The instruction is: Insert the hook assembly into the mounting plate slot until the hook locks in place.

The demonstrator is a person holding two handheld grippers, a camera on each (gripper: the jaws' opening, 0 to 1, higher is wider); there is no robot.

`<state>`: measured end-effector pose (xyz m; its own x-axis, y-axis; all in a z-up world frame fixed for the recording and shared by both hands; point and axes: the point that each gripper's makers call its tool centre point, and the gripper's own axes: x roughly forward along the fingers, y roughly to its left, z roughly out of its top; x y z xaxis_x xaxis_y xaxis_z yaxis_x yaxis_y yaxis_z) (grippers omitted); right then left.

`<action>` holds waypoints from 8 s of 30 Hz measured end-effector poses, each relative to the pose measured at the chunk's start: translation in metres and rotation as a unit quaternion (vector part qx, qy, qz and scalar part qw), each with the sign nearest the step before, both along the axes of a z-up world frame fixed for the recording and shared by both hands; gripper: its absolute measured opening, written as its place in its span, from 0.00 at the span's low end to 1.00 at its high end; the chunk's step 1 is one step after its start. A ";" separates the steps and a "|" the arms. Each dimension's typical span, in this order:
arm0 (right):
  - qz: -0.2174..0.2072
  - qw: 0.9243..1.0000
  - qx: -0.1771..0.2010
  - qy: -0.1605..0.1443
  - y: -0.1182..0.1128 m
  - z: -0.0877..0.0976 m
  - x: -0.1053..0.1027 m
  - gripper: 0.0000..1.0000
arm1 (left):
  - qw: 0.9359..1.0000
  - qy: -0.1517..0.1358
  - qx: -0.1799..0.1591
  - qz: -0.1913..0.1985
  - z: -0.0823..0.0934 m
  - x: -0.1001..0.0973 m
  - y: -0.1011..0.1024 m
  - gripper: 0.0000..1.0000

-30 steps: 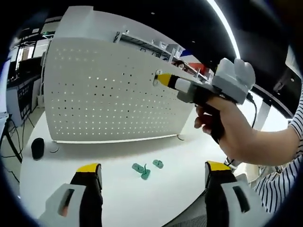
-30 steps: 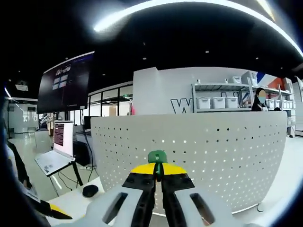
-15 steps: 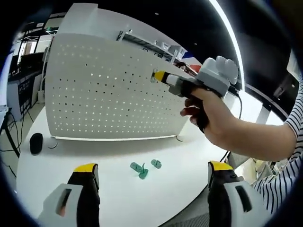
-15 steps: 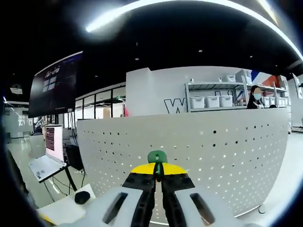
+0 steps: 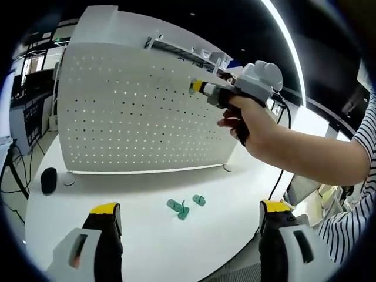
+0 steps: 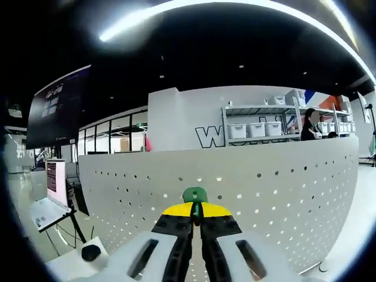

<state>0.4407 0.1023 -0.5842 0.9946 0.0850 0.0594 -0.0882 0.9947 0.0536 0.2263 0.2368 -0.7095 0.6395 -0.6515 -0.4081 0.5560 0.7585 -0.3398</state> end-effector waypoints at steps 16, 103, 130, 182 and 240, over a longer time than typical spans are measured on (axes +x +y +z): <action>-0.028 1.000 0.012 -0.001 -0.002 0.008 0.021 0.00 | 1.000 -0.001 0.000 0.026 -0.004 0.011 0.015 1.00; -0.009 0.997 -0.008 0.070 -0.043 -0.040 -0.090 0.28 | 0.998 0.005 0.025 0.060 -0.008 -0.013 0.044 0.97; 0.070 0.974 -0.064 0.207 -0.038 -0.145 -0.169 0.31 | 0.998 0.022 0.030 0.057 -0.021 -0.030 0.040 0.97; 0.140 0.928 -0.077 0.337 -0.045 -0.232 -0.240 0.28 | 0.991 0.113 0.067 0.022 -0.085 -0.054 0.040 0.97; 0.197 0.888 -0.096 0.403 0.044 -0.305 -0.120 0.03 | 0.984 0.155 0.073 0.058 -0.103 -0.046 0.067 0.94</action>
<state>0.3207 0.1461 -0.8892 0.5980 0.3678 -0.7121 -0.4423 0.8924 0.0895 0.1799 0.3037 -0.8122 0.5362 -0.5013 -0.6791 0.3501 0.8641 -0.3615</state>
